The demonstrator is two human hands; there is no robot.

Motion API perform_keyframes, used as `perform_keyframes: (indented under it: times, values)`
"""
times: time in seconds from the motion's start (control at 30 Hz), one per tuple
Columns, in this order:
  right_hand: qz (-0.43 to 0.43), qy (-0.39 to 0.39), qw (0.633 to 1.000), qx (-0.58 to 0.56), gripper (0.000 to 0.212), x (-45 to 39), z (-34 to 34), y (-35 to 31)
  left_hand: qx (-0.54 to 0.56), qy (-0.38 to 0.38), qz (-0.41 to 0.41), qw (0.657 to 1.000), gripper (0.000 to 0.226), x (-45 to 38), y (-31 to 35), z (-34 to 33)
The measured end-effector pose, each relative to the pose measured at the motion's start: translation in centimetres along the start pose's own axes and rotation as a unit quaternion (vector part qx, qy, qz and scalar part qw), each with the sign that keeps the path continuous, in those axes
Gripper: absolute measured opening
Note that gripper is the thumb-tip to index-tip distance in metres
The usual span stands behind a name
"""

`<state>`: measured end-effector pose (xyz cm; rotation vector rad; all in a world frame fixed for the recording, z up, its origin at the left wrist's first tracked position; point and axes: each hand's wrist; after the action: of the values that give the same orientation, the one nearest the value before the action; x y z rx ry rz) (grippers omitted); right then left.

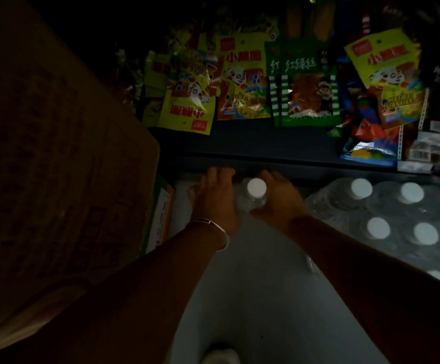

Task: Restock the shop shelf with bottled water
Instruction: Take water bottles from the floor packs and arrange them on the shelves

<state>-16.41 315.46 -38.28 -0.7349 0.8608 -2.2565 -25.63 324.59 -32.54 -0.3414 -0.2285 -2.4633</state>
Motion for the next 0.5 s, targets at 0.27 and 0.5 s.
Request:
perform_keyframes:
  times: [0.27, 0.5]
  values:
    - [0.029, -0.001, 0.999, -0.024, 0.062, 5.9, 8.2, -7.3, 0.035, -0.014, -0.021, 0.999, 0.077, 4.2, 1.8, 8.7]
    - [0.116, -0.001, 0.993, -0.023, 0.049, 13.3, 22.3, -21.0, 0.035, 0.053, -0.038, 0.997, 0.066, 10.3, 4.2, 24.4]
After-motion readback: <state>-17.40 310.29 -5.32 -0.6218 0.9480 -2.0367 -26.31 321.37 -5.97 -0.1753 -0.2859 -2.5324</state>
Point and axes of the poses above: each hand's wrist, its own x-axis away from the middle knuckle, its own z-axis out of the back of the hand, y = z × x, and after that the axes turned 14 degrees about -x, right-handed
